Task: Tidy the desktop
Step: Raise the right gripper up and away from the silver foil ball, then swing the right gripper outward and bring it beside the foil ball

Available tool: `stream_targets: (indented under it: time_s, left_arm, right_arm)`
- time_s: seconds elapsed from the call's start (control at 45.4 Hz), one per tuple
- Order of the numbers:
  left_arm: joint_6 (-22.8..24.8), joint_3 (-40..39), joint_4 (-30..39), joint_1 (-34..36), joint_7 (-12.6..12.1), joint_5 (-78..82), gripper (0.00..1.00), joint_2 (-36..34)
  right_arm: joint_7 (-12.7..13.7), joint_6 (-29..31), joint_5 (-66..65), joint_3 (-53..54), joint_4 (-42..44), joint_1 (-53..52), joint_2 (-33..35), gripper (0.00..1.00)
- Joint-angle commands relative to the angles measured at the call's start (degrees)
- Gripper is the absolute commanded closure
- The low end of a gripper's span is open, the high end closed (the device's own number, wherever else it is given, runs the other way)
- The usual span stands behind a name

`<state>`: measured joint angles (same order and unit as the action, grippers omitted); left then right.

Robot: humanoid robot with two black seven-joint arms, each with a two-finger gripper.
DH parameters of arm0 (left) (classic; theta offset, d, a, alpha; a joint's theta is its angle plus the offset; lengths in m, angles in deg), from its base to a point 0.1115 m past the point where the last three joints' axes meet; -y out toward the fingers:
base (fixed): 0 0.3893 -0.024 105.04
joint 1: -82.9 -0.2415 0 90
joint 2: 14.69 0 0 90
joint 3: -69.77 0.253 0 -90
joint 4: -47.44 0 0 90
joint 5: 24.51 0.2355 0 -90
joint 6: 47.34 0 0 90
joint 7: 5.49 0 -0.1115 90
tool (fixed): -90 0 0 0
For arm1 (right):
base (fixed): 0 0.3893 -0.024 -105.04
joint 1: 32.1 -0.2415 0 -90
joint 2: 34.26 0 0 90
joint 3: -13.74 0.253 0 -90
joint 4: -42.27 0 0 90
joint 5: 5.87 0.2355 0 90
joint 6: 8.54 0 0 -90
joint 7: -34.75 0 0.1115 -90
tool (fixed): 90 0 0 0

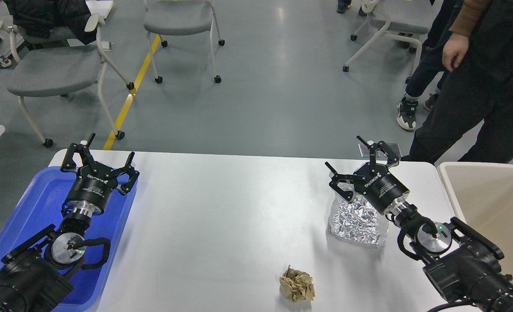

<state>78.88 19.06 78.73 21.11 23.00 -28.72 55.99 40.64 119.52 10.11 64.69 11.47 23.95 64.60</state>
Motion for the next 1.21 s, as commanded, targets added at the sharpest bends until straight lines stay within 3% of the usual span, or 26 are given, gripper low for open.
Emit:
stream_targets:
  time_s: [0.0,0.616,1.188]
  left_arm:
    - [0.0,-0.09,0.0,0.0,0.07,0.26,0.0,0.07]
    - [0.08,0.0,-0.09,0.0,-0.02,0.0,0.0,-0.02]
    - [0.17,0.0,0.0,0.0,-0.02,0.0,0.0,-0.02]
  right_arm:
    - [0.0,0.08,-0.41,-0.4,-0.66,0.29,-0.07,0.0]
    - [0.0,1.14,-8.4,-1.64,-0.57,-2.52,1.69,0.0]
    - [0.0,0.61,-21.68,-4.36,-0.75,-13.85,15.65,0.0]
